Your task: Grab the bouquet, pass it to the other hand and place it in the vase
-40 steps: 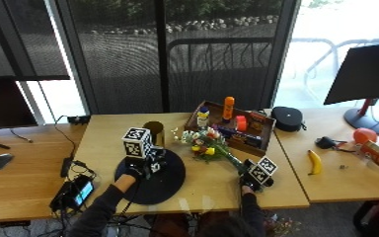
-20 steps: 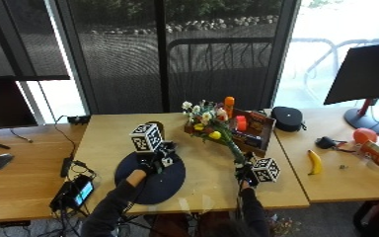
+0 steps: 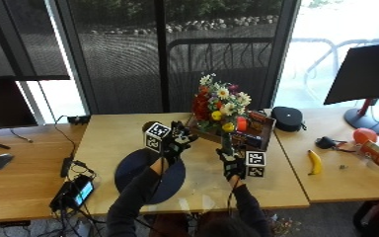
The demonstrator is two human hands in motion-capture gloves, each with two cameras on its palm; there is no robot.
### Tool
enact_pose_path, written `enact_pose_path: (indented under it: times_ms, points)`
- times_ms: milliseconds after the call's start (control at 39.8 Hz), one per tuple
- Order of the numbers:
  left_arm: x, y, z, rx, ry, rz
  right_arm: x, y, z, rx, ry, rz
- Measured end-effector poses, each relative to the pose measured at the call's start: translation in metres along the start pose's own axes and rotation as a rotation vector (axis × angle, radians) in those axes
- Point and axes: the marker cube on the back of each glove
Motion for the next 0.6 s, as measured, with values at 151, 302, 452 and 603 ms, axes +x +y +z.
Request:
enact_pose_path:
  times_ms: [151,302,452,603]
  points:
    - [0.000,-0.022,0.008,0.043,0.066,0.011,-0.016,0.021,0.037,-0.156,-0.110,-0.022]
    - [0.003,-0.021,0.026,-0.035,0.071,0.021,-0.019,0.031,0.069,-0.262,-0.158,-0.012]
    - [0.000,-0.026,0.036,-0.066,0.057,0.044,-0.011,0.037,0.098,-0.355,-0.170,0.010]
    - [0.004,-0.027,0.040,0.039,0.065,0.040,-0.003,0.037,0.118,-0.406,-0.158,-0.003]
